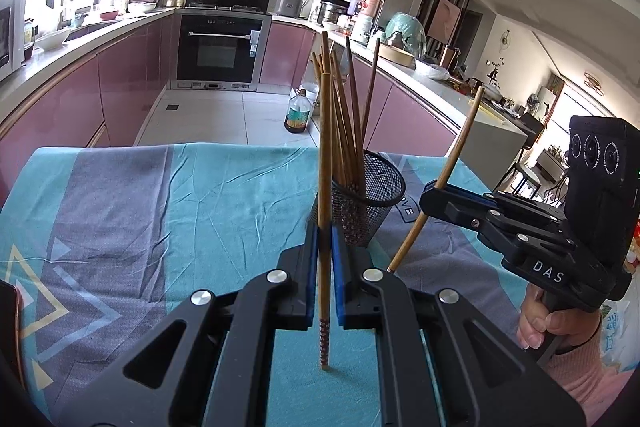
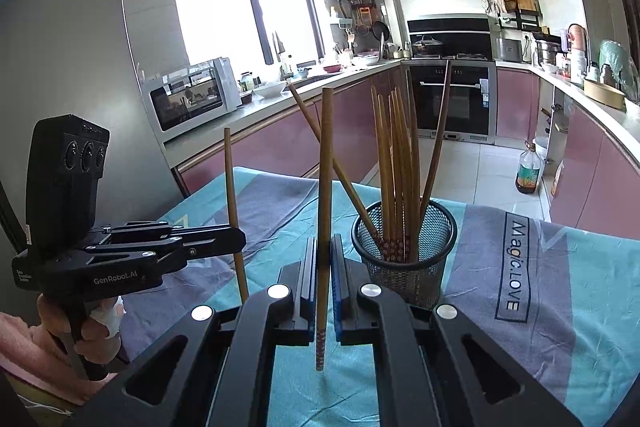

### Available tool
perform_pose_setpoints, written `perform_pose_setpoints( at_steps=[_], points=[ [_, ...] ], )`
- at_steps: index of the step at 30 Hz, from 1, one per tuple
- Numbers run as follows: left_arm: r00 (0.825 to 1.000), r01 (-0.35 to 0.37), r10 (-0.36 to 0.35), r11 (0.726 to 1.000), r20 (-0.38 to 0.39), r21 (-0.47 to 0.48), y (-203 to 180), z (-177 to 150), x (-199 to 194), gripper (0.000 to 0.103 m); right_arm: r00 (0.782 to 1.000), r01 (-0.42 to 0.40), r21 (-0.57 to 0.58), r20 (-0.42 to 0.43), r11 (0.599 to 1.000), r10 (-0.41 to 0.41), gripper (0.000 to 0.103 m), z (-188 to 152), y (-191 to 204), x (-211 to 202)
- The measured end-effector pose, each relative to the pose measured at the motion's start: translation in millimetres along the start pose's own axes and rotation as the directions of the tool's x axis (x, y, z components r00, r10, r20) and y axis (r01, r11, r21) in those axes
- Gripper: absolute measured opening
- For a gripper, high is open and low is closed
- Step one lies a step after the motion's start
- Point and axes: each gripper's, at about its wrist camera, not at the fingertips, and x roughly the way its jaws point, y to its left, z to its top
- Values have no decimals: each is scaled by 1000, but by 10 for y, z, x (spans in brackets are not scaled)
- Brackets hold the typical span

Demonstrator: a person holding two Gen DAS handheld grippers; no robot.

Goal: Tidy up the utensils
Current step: 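Lift the right gripper's chopstick toward the mesh cup while the left gripper lifts its own, then lower the right gripper's chopstick into the mesh cup while the left gripper inserts its own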

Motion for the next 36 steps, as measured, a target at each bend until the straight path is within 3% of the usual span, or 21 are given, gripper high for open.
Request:
perform_pose_setpoints(
  at_steps=[36],
  points=[
    [993, 72, -74, 997, 94, 28, -186, 285, -191, 8, 996, 42, -52, 86, 998, -37, 5, 273, 15, -193]
  ],
)
